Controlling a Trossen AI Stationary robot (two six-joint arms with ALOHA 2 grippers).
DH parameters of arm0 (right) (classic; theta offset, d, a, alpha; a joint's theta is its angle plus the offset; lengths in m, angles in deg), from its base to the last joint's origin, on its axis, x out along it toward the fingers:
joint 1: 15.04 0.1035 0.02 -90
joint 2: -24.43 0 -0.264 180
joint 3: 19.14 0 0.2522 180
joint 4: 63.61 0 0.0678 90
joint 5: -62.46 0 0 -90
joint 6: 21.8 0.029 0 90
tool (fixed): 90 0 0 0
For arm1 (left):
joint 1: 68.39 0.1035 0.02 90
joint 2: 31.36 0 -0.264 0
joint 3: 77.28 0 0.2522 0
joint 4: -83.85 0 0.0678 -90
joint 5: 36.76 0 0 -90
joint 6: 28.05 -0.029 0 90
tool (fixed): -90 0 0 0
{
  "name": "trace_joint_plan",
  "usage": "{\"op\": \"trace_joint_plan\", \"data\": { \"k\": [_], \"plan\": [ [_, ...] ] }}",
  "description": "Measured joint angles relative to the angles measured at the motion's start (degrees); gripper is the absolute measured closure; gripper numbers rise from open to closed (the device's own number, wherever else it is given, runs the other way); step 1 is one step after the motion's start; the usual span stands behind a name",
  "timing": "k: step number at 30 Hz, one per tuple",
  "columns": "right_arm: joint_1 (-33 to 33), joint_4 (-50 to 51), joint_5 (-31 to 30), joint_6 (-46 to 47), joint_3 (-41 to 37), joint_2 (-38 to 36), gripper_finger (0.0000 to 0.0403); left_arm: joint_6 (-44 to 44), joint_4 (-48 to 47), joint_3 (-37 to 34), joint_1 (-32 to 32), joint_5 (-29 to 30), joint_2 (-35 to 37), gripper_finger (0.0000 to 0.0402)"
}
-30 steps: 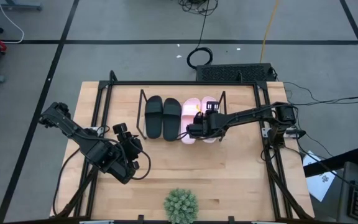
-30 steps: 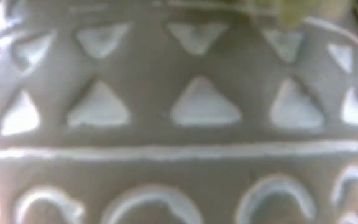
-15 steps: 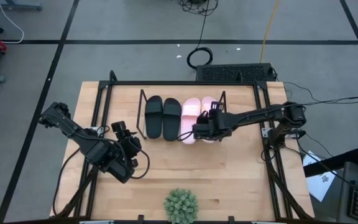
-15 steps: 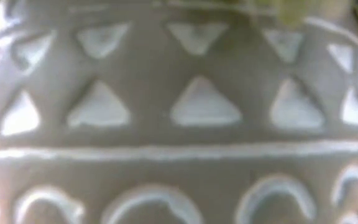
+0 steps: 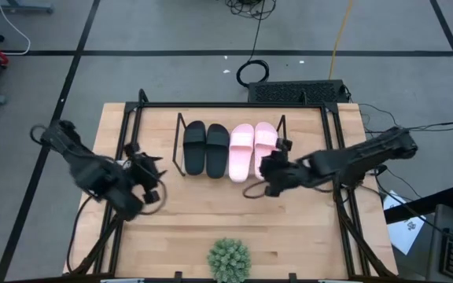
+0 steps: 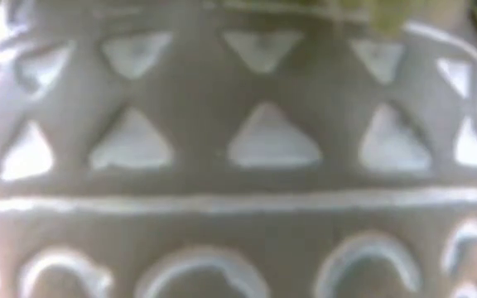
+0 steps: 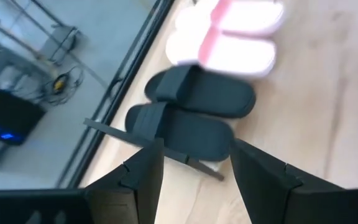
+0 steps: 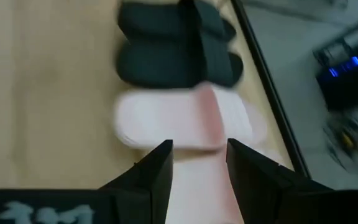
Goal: Pick and place slides into the shelf
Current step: Return to Home Position
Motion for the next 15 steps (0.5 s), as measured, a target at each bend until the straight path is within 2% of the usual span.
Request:
{"op": "trace_joint_plan", "data": {
  "k": [5,15],
  "plan": [
    [5.4,-2.6,0.0,0.0,0.0,-7.5,0.0261,3.0,-0.1,0.0,-5.6,0.6,8.0,0.0213],
    [12.5,1.0,0.2,2.4,0.0,-20.7,0.0261,5.5,-0.6,0.0,-14.8,0.2,20.0,0.0213]
  ]
}}
